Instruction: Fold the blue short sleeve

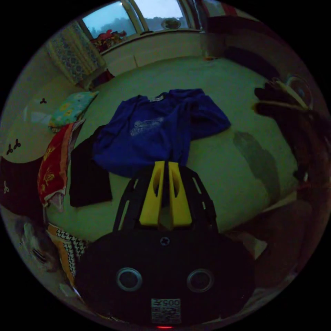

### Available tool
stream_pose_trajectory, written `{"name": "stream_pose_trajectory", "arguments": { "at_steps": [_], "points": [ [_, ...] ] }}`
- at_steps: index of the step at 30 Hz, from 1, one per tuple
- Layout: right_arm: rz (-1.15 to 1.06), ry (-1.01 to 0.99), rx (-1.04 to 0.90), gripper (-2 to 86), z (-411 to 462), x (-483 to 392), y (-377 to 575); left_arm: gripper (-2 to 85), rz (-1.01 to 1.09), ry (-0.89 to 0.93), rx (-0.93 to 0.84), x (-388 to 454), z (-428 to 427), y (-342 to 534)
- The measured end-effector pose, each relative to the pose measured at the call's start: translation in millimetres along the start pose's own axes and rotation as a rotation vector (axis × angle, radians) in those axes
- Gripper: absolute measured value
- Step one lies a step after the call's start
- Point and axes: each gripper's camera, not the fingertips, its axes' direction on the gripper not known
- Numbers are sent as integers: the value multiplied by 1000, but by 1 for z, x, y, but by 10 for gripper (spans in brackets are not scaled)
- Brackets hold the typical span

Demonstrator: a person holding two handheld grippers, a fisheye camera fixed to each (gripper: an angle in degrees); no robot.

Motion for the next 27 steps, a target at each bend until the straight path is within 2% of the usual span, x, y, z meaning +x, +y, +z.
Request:
{"name": "stream_pose_trajectory", "arguments": {
  "at_steps": [4, 9, 13, 15, 19, 20, 21, 27],
  "points": [
    [3, -102, -18, 60, 0, 1, 8, 20, 58, 47, -18, 30, -36, 50],
    [34, -283, -147, 79, 17, 4, 21, 18, 64, 110, -120, 37, -49, 92],
    [25, -303, -161, 88, 23, -2, 30, 11, -10, 271, -182, 16, -58, 121],
    [7, -313, -173, 97, 30, -8, 35, 9, -20, 233, -177, 11, -67, 132],
    [40, -301, -231, 64, 47, -13, 46, 7, -31, 170, -193, 3, -87, 153],
    [77, -281, -236, 24, 48, -11, 51, 7, -45, 179, -186, -1, -94, 160],
    [103, -263, -224, 0, 45, -8, 57, 8, -55, 183, -181, -3, -97, 163],
    [178, -289, -55, -17, -14, 23, 95, 58, -216, 152, -145, -33, -105, 188]
  ]
}}
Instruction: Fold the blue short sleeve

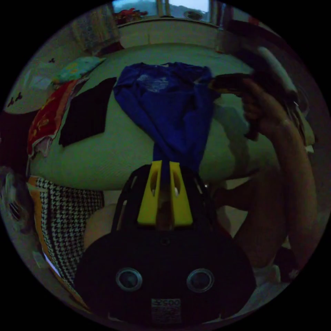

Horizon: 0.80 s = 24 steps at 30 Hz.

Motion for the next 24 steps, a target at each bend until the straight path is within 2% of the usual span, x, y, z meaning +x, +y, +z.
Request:
{"name": "stream_pose_trajectory", "arguments": {
  "at_steps": [5, 9, 11, 15, 24],
  "points": [
    [-37, 112, 52, -17, -56, 14, 34, 74, -135, 63, -55, -22, 22, 10],
    [-57, 163, 38, -17, -88, 19, 85, 64, -131, 18, -33, -26, 14, 22],
    [-47, 156, 27, -17, -94, 19, 108, 33, -93, 59, -45, -31, 3, 30],
    [-33, 111, -34, -17, -82, 7, 149, 18, -60, 118, -19, -45, -27, 49],
    [-142, 84, -140, -14, -40, -39, 191, 9, -109, 38, 147, -117, -133, 112]
  ]
}}
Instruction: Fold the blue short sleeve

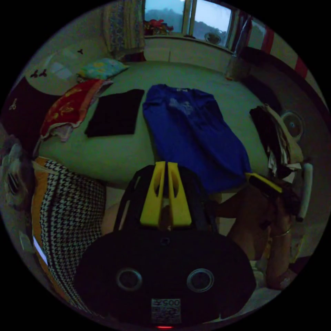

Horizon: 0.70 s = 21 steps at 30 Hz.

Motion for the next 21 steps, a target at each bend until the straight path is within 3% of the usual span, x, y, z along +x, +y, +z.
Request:
{"name": "stream_pose_trajectory", "arguments": {
  "at_steps": [4, 9, 13, 17, 21],
  "points": [
    [-106, -2, -159, 7, 24, -14, -1, 6, -65, -45, -32, -31, -8, 14],
    [-111, 106, -9, 94, 9, -1, -14, -1, -122, -45, -59, -55, 0, 23],
    [-41, 150, -65, 119, 37, 23, -47, -3, -99, -32, -81, -59, 11, 18],
    [-5, 285, -165, 94, 95, 27, -75, -2, -62, -17, -90, -57, 21, 10],
    [-68, 396, -115, 15, 113, 10, -83, -3, -33, -7, -95, -60, 29, 2]
  ]
}}
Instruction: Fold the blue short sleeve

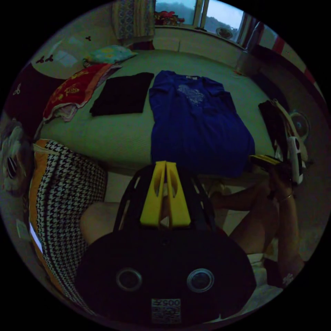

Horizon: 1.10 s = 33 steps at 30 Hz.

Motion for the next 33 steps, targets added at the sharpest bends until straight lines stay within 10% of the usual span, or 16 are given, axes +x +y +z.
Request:
{"name": "stream_pose_trajectory", "arguments": {
  "at_steps": [16, 33],
  "points": [
    [28, 57, -89, 61, 34, 14, -77, 20, 46, 4, 155, -33, 52, -146],
    [105, -303, 198, 141, 201, -15, -506, 107, -135, 23, 93, -133, 240, -403]
  ]
}}
